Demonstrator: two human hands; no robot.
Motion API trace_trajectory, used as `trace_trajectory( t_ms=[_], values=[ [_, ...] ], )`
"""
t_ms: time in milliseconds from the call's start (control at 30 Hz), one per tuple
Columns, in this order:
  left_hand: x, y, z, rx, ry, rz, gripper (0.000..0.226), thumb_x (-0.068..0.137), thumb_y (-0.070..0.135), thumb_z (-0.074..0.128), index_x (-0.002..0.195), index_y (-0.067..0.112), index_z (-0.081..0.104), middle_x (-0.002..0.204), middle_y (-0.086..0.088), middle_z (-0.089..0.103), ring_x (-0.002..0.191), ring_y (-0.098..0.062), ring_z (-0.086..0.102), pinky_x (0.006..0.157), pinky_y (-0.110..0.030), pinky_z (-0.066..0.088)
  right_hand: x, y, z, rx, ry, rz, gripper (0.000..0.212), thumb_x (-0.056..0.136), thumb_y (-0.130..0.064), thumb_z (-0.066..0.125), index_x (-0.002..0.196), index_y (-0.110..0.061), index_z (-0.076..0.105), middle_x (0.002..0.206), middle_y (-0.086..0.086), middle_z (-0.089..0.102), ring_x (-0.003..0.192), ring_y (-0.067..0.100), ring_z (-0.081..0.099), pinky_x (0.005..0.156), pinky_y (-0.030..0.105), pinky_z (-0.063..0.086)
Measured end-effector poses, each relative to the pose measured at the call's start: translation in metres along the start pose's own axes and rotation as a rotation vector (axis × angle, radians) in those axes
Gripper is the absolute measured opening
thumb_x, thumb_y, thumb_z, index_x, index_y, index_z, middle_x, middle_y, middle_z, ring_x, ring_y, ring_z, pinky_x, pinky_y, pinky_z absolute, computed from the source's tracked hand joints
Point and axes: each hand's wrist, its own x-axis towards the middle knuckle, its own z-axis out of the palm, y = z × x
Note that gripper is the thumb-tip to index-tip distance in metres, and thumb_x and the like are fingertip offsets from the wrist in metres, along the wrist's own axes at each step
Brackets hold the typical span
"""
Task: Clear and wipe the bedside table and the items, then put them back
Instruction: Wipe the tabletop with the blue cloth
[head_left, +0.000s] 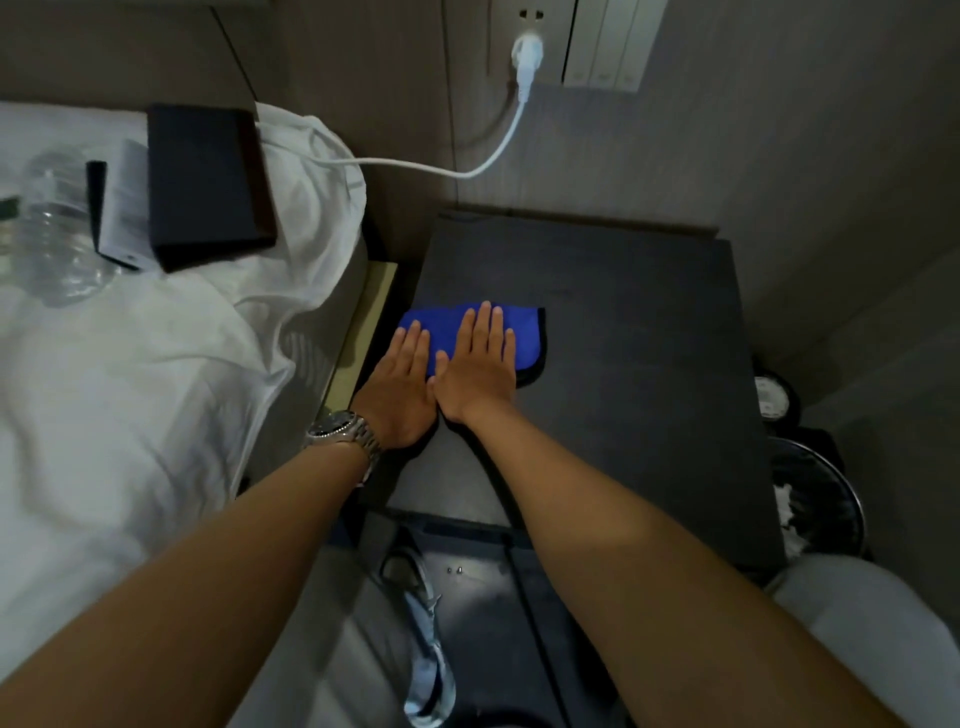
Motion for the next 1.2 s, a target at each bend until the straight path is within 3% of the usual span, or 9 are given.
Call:
trace_trajectory(
  t_ms=[467,600,833,1067,1200],
  values=[
    [-0.084,0.008,0.023,0.033,-0.028,-0.025,0.063,0.105,0.031,0.015,0.154,0.003,-0.013,0.163,-0.013,-0.019,0.15,-0.025,-0.018,0.125,-0.041,0.0,-0.082,-0.007,0.027,0.035,0.02,0.007,0.071,0.104,-0.041,0.019,0.155,-0.005,-0.015,0.163,0.014,-0.021,0.151,0.028,-0.02,0.123,0.044,-0.008],
    [-0.101,0.011,0.029,0.038,-0.037,-0.046,0.073,0.092,0.041,-0.001,0.154,0.004,-0.013,0.163,-0.011,-0.019,0.15,-0.024,-0.018,0.125,-0.041,0.002,-0.101,-0.007,0.03,0.034,0.022,-0.002,0.07,0.105,-0.041,0.018,0.155,-0.005,-0.015,0.162,0.014,-0.022,0.15,0.028,-0.02,0.123,0.044,-0.008],
    [-0.127,0.013,0.038,0.035,-0.029,-0.034,0.08,0.085,0.046,-0.009,0.154,0.006,-0.013,0.164,-0.011,-0.018,0.151,-0.024,-0.016,0.125,-0.042,0.004,-0.128,-0.007,0.038,0.055,0.031,-0.003,0.07,0.105,-0.041,0.019,0.154,-0.006,-0.016,0.162,0.013,-0.023,0.15,0.028,-0.021,0.123,0.044,-0.008],
    [-0.147,0.027,0.038,0.066,-0.052,-0.034,0.068,0.099,0.04,0.007,0.155,0.007,-0.013,0.164,-0.009,-0.018,0.151,-0.023,-0.015,0.124,-0.041,0.0,-0.151,0.0,0.04,0.073,0.039,-0.013,0.068,0.106,-0.04,0.018,0.155,-0.006,-0.014,0.163,0.013,-0.021,0.151,0.027,-0.02,0.124,0.044,-0.006],
    [-0.155,0.036,0.043,0.097,-0.029,-0.019,0.073,0.092,0.043,0.002,0.155,0.009,-0.013,0.164,-0.008,-0.018,0.151,-0.022,-0.015,0.123,-0.04,-0.002,-0.162,0.009,0.044,0.085,0.053,-0.008,0.068,0.106,-0.04,0.018,0.155,-0.006,-0.014,0.163,0.013,-0.021,0.151,0.027,-0.02,0.124,0.044,-0.005]
  ],
)
